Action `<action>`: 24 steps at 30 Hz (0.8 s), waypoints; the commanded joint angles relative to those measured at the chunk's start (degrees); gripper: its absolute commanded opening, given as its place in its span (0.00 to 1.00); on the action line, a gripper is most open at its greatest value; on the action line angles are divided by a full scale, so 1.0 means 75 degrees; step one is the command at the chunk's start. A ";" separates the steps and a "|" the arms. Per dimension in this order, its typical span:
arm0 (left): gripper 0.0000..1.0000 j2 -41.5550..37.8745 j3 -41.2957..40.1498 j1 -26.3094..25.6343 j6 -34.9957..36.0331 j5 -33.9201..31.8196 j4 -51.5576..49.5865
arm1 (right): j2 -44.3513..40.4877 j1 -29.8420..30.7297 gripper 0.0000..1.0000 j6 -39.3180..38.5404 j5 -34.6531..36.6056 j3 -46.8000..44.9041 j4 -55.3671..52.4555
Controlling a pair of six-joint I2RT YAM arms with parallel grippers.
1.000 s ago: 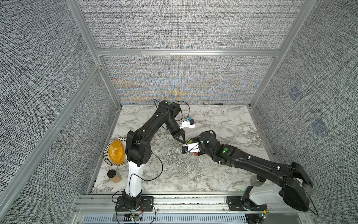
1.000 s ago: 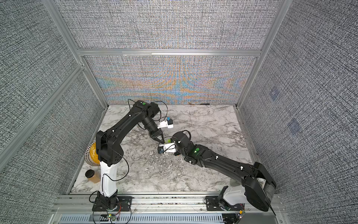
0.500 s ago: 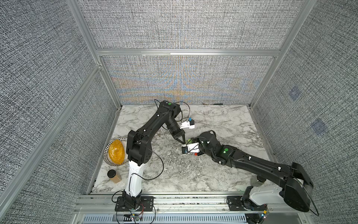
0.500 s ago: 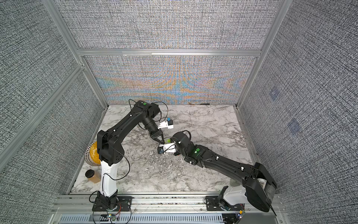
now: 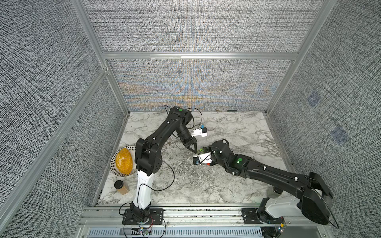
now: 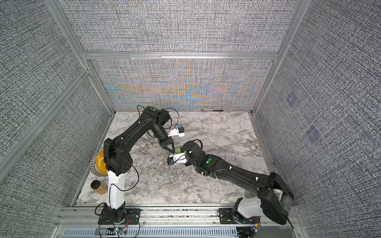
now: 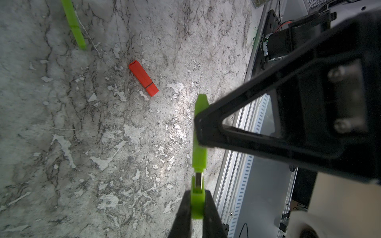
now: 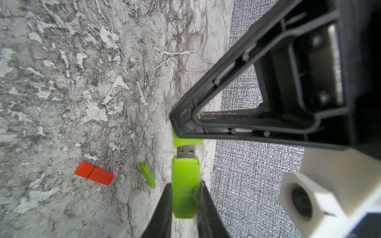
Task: Close the usb drive cover
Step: Close the cover of the USB drive.
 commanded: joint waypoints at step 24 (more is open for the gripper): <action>0.00 0.0345 0.0302 0.0023 0.0107 0.0480 -0.0309 | 0.0094 0.0395 0.00 -0.0688 -0.0126 0.0534 0.0159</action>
